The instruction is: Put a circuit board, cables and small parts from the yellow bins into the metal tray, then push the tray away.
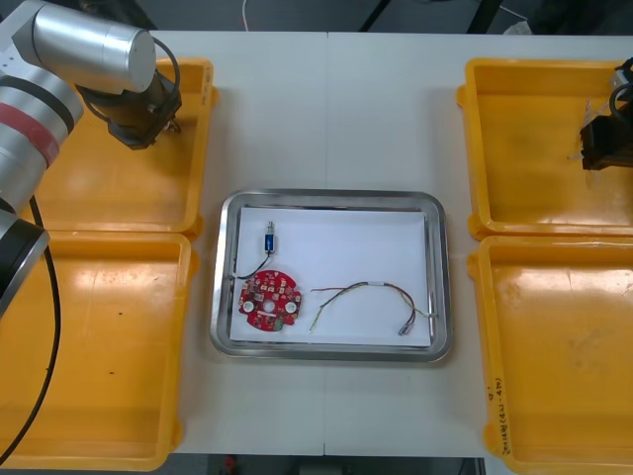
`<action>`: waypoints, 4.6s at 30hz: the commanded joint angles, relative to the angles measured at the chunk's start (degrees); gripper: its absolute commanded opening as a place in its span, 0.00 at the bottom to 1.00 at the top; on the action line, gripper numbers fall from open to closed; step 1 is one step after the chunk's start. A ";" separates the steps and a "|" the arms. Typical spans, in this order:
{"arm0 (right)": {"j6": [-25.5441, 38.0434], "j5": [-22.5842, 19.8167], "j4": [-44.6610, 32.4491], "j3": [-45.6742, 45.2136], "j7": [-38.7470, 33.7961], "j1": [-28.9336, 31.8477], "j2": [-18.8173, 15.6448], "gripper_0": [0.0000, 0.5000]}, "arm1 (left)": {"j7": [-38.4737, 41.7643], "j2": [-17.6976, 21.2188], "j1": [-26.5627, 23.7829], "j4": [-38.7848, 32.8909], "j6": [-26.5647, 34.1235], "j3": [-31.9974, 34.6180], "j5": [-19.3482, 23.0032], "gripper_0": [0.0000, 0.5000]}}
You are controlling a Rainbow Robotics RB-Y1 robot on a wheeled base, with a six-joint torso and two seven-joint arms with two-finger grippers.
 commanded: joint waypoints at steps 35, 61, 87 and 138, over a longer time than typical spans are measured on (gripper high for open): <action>12.64 2.01 -28.69 -4.52 -10.00 12.12 2.55 0.00 | 1.61 -1.85 -3.16 2.52 -2.60 -1.95 -0.05 0.00; 13.43 4.64 -30.71 -6.54 -10.00 13.53 4.40 1.00 | -0.23 7.11 -3.16 -8.73 13.31 2.79 6.19 0.00; 19.32 6.66 -30.89 -8.30 -12.20 6.67 3.78 1.00 | -10.87 16.96 -2.90 -27.02 36.51 4.90 16.74 0.00; -8.45 14.66 16.22 -7.59 -9.21 -12.93 3.78 1.00 | -24.49 16.87 14.15 -66.04 45.39 4.64 26.67 0.00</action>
